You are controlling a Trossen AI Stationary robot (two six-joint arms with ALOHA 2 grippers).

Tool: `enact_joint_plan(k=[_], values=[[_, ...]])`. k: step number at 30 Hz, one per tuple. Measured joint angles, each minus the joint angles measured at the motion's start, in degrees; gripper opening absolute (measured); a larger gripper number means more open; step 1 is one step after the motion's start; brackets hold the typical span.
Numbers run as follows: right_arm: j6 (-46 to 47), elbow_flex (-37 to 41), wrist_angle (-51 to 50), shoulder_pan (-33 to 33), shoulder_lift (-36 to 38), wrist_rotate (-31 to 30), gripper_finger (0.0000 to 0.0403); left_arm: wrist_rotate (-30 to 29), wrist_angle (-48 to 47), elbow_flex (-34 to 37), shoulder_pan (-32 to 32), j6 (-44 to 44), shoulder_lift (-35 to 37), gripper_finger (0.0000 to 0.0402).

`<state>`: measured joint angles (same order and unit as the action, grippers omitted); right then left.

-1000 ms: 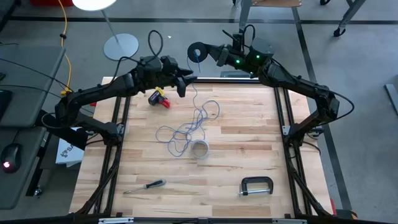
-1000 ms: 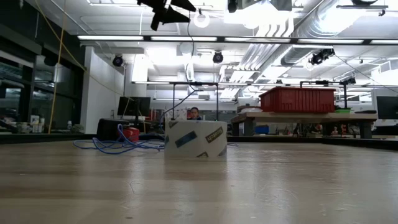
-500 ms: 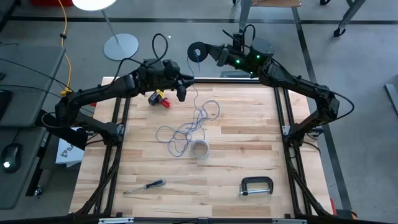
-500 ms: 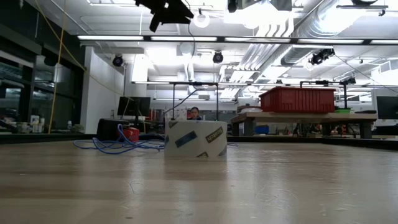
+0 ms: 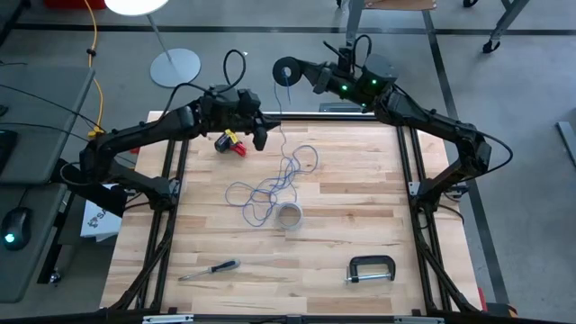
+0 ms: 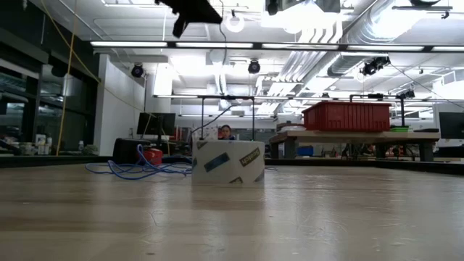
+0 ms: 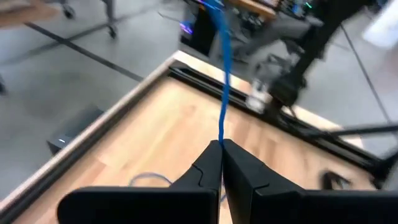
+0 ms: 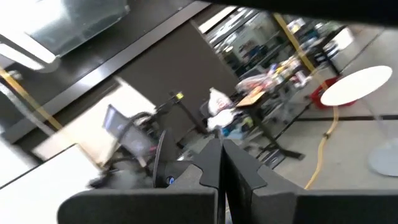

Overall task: Coil cords
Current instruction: Coil the blue wire on the spool

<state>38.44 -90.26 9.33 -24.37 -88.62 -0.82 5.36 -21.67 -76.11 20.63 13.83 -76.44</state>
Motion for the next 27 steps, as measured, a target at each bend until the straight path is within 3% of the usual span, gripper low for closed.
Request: enact_joint_plan(k=[10, 17, 27], values=[[0.1, 0.0, 2.1, 0.0, -0.6, -1.5, 0.0000, -0.9, -13.8, -8.6, -2.3, -4.7, -0.2, 0.0000], [0.6, 0.0, 2.1, 0.0, -1.1, -5.4, 0.0000, 2.3, -15.3, -15.9, -4.4, -3.2, -0.8, 0.0000], [3.1, 0.0, 4.2, 1.8, -4.1, -5.2, 0.0000, 12.6, -27.6, -32.7, -5.0, -1.0, -13.1, 0.0000]])
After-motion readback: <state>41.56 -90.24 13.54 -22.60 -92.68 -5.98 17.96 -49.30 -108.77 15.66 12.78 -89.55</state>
